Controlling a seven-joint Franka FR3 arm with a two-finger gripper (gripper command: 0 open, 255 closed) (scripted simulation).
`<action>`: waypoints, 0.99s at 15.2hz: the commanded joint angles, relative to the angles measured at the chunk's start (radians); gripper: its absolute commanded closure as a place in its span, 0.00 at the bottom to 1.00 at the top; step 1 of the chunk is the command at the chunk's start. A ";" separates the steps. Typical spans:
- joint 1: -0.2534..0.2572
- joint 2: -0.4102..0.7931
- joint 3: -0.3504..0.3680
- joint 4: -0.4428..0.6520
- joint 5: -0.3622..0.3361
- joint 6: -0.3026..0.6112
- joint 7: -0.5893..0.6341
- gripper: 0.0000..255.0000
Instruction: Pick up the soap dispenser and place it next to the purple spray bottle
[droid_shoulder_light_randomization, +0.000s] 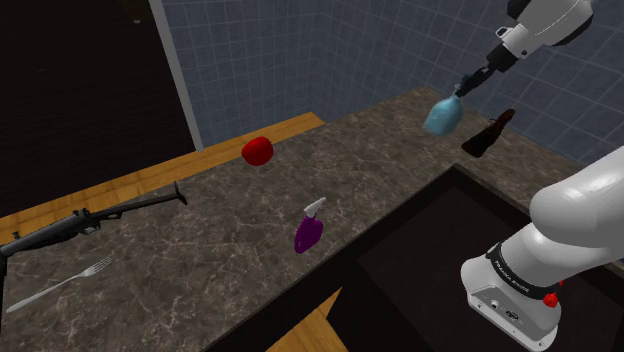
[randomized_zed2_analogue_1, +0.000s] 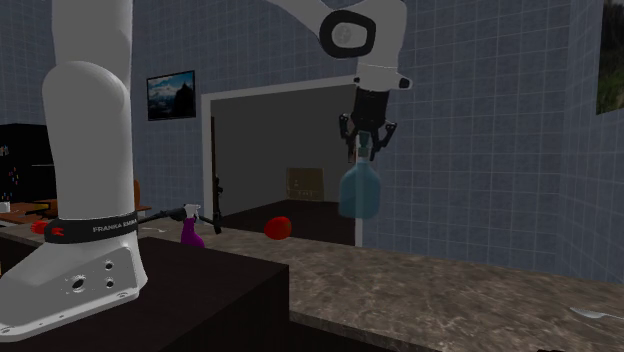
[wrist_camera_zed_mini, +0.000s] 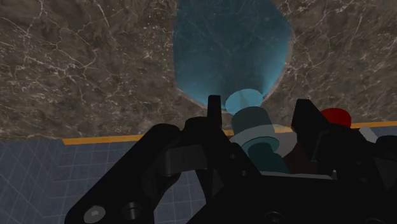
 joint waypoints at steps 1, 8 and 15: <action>0.000 -0.011 -0.001 0.015 -0.011 -0.022 0.016 1.00; -0.001 -0.048 -0.003 0.067 -0.045 -0.097 0.062 1.00; 0.050 -0.189 0.058 -0.077 -0.080 -0.038 0.178 1.00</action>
